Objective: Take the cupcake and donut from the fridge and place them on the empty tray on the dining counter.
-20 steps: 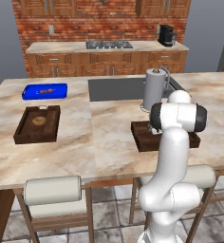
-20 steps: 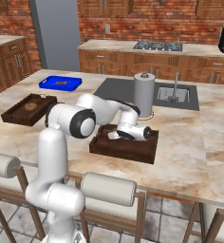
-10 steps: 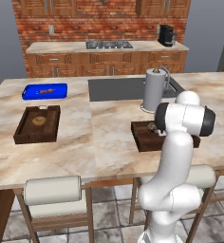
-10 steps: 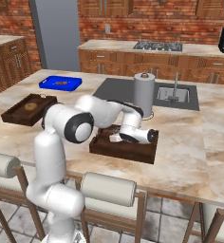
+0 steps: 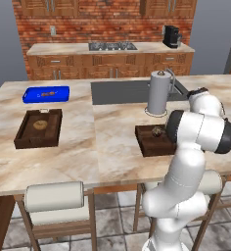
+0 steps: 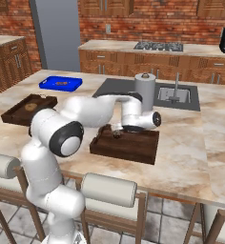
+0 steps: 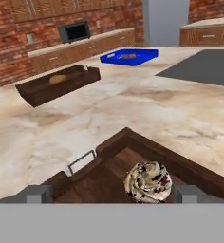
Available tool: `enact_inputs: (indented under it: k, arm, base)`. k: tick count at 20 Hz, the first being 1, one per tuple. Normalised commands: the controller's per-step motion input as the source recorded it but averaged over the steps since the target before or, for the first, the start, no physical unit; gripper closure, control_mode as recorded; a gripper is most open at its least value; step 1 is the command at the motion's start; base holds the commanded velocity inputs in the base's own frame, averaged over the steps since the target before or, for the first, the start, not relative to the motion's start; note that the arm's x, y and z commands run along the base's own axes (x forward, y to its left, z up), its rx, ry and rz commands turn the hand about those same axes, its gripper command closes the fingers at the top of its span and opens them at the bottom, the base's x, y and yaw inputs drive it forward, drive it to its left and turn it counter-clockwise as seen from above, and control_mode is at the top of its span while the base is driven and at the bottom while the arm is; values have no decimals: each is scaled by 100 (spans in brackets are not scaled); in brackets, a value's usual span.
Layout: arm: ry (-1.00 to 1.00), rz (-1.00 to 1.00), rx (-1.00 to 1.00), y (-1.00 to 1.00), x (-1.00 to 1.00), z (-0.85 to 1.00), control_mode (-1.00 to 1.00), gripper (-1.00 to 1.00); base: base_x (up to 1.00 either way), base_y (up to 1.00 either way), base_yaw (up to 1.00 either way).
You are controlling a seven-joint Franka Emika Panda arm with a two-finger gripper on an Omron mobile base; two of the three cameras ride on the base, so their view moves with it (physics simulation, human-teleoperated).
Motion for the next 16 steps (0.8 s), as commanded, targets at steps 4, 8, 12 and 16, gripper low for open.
enact_inputs:
  k: [4, 8, 12, 16]
  arm:
    - [46, -4, -18, -6, -37, 100, -100, -100]
    - [21, 0, -22, 0, -90, 100, -100, -100]
    - [0, -7, -17, 5, -100, 100, -100, -100]
    - [0, -13, -20, 39, -100, 100, -100, -100]
  base:
    - [0, 0, 0]
    - [0, 0, 0]
    - [0, 0, 0]
    - [0, 0, 0]
